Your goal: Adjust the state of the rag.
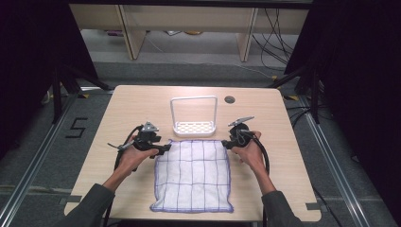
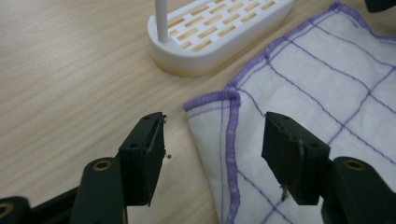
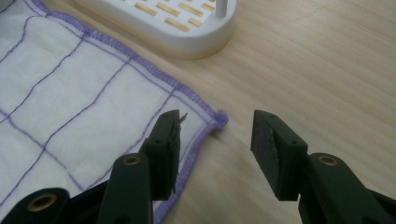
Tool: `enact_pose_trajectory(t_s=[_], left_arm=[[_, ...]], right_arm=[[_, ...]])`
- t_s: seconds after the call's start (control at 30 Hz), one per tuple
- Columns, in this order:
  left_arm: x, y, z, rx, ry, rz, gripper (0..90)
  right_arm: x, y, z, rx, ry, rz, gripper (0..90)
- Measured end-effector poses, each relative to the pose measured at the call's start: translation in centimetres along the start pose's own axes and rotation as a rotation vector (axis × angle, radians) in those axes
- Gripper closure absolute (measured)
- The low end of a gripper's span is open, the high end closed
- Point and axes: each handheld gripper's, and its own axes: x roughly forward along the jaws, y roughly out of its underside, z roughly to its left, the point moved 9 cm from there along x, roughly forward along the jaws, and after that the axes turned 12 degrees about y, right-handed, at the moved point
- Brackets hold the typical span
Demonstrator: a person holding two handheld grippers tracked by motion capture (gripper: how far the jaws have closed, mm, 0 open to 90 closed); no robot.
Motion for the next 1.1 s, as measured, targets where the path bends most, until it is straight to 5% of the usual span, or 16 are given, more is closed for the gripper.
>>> enact_pose_trajectory(t_s=[0.2, 0.33, 0.47, 0.57, 0.7, 0.77, 1.1], left_arm=[[1.4, -0.3, 0.0, -0.006, -0.003, 0.040, 40.6], [2.0, -0.4, 0.5, -0.009, -0.032, 0.053, 41.9], [2.5, -0.2, 0.8, 0.000, -0.020, 0.066, 56.4], [2.3, -0.4, 0.9, 0.020, -0.019, 0.055, 74.5], [1.5, -0.7, 1.0, 0.036, -0.002, 0.029, 85.5], [1.2, -0.9, 0.9, 0.030, 0.004, 0.015, 86.4], [-0.9, -2.2, 0.6, 0.044, 0.028, -0.065, 87.4]], right_arm=[[1.1, -1.3, 0.3, -0.001, -0.002, 0.005, 53.8], [2.0, -1.1, 0.4, 0.009, 0.007, 0.059, 56.0], [2.4, -0.9, 0.8, 0.000, -0.009, 0.073, 65.9], [2.5, -0.7, 1.1, 0.001, -0.026, 0.083, 78.4], [2.3, -1.0, 1.3, 0.023, -0.022, 0.066, 89.0], [1.9, -1.1, 0.9, -0.013, -0.027, 0.058, 89.5], [-0.8, -2.8, 0.2, -0.022, -0.039, -0.018, 89.9]])
